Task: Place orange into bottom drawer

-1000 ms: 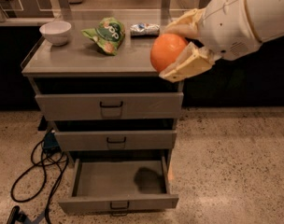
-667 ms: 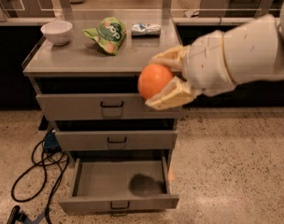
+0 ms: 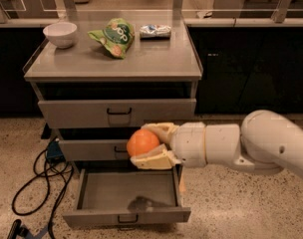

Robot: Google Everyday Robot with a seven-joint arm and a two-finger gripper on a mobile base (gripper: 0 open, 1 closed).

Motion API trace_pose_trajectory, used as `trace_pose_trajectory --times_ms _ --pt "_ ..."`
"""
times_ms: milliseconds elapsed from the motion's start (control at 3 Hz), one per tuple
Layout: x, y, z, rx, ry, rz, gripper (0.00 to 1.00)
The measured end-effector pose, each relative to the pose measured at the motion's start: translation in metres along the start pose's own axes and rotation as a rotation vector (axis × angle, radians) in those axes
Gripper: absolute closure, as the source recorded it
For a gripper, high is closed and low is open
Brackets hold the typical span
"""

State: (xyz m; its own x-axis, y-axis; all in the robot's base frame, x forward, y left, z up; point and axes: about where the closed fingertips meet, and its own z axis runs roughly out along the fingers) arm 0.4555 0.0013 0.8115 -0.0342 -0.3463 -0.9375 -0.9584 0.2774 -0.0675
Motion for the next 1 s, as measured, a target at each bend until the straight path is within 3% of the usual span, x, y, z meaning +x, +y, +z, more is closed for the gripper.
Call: trace_pose_trajectory --times_ms 333,667,1000 --pt "0.023 -0.001 0.006 -0.014 -0.025 0.056 1.0" --pt "0.027 -0.001 0.008 -0.024 -0.01 0.057 1.0" --pt "0.067 -0.039 0.001 0.043 0.075 0.078 1.0"
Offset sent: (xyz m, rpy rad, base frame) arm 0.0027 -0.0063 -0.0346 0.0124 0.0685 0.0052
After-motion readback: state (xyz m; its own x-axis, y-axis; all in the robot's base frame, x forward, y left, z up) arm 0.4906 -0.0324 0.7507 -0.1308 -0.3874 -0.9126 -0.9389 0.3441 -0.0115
